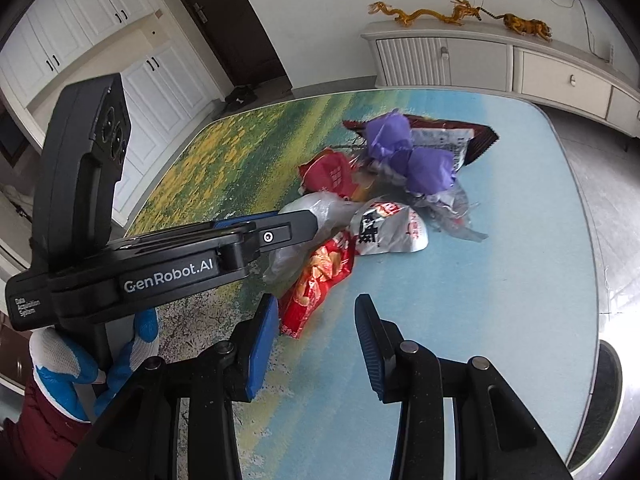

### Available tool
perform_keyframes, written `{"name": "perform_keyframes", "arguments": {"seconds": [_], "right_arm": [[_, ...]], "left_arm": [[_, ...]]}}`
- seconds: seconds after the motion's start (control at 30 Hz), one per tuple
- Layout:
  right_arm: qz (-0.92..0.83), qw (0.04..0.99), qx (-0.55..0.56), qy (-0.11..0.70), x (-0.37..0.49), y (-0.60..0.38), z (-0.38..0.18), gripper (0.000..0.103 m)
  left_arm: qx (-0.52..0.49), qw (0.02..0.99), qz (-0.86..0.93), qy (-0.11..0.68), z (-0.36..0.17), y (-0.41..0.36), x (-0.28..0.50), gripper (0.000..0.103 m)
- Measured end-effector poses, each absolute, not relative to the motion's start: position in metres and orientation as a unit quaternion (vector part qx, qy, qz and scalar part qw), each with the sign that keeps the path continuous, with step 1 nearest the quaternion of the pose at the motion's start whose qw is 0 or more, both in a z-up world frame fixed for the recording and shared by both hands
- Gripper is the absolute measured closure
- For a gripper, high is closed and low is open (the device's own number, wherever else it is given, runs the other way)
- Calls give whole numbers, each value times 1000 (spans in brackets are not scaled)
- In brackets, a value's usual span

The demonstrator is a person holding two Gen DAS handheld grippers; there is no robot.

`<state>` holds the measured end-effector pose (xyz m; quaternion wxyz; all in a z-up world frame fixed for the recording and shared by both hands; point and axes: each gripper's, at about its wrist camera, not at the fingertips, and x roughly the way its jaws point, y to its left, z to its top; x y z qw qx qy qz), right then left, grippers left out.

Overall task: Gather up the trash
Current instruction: 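Grasp the white plastic bag with the left tool while the right tool grasps the red snack bag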

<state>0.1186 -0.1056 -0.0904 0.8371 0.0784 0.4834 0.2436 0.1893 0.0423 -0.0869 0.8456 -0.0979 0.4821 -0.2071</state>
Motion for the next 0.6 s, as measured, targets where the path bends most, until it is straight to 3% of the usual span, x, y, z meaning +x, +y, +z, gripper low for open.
{"name": "perform_keyframes", "arguments": {"seconds": [0.17, 0.37, 0.6], "right_arm": [[250, 832, 83, 488, 123, -96, -94, 65], [248, 828, 90, 495, 121, -93, -100, 88], [257, 831, 95, 484, 98, -105, -90, 93]], "left_arm": [[-95, 845, -220, 479, -87, 39, 189, 78], [-95, 845, -228, 474, -83, 42, 176, 80], [-93, 852, -227, 462, -69, 54, 149, 80]]}}
